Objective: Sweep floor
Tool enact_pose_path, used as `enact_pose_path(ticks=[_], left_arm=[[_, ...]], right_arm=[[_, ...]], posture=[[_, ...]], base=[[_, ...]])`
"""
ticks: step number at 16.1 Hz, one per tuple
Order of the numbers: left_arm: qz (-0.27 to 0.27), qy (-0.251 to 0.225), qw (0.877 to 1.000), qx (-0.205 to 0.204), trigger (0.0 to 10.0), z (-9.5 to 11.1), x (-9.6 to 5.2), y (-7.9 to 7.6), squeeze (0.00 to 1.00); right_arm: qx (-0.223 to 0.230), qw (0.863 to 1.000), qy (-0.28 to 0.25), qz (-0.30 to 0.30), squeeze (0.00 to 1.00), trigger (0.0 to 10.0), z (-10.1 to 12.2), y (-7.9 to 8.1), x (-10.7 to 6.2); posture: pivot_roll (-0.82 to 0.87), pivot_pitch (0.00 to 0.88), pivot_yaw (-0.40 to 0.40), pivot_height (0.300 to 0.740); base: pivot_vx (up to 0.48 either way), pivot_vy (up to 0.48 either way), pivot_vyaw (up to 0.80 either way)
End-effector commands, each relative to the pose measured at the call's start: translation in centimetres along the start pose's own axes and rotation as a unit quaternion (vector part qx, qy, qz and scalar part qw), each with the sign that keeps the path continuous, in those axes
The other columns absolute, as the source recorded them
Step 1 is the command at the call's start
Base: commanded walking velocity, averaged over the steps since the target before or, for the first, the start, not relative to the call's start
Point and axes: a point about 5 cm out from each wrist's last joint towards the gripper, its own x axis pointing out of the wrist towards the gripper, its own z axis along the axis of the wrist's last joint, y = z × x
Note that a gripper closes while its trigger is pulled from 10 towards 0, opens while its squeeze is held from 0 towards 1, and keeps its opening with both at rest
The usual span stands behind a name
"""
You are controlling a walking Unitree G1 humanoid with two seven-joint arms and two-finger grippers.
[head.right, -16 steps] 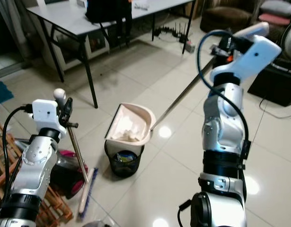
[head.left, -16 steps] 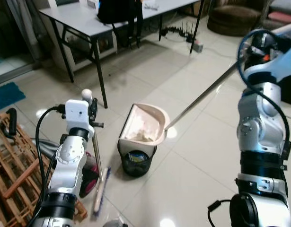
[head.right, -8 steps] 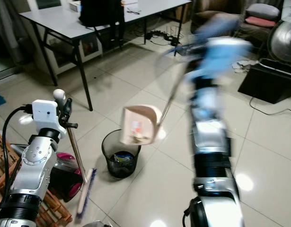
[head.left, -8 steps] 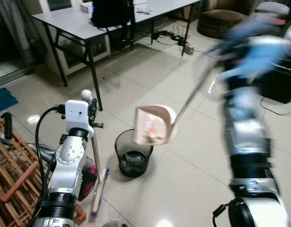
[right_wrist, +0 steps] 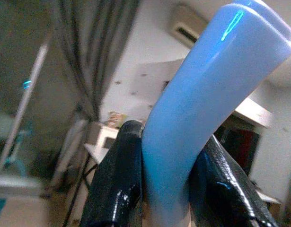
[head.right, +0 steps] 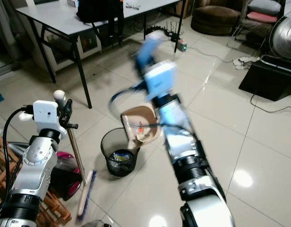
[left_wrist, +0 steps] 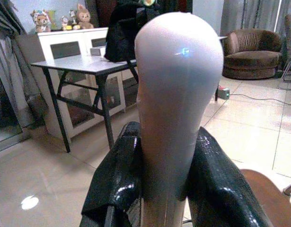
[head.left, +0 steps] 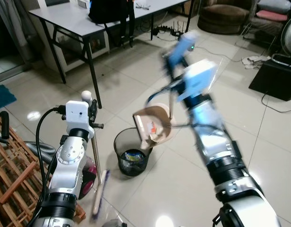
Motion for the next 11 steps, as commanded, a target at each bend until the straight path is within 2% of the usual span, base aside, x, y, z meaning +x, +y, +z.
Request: enact_pose_path(ticks=[1, 3, 7, 11], left_arm=[[0.004, -0.013, 1.000, 0.007, 10.0, 0.7, 0.4, 0.0, 0.00], [0.004, -0.013, 1.000, 0.007, 10.0, 0.6, 0.3, 0.0, 0.00], [0.002, -0.012, 1.000, 0.006, 10.0, 0.6, 0.3, -0.1, 0.00], [0.001, -0.011, 1.000, 0.005, 10.0, 0.6, 0.3, -0.2, 0.00]], right_arm=[[-0.023, 0.998, -0.048, 0.033, 0.00, 10.0, 1.2, 0.8, 0.6], [-0.040, 0.995, -0.056, 0.068, 0.00, 10.0, 1.1, 1.9, 0.2], [-0.029, 0.996, -0.076, 0.047, 0.00, 10.0, 1.0, 1.8, -0.4], [-0.024, 0.995, -0.077, 0.061, 0.00, 10.0, 0.8, 2.1, -0.4]], posture=[[-0.02, 0.000, -0.009, 0.740], [-0.02, 0.000, -0.009, 0.740], [-0.03, 0.000, -0.007, 0.740], [-0.03, 0.000, -0.011, 0.740]], base=[[0.000, 0.000, 0.00], [0.000, 0.000, 0.00], [0.000, 0.000, 0.00], [0.000, 0.000, 0.00]])
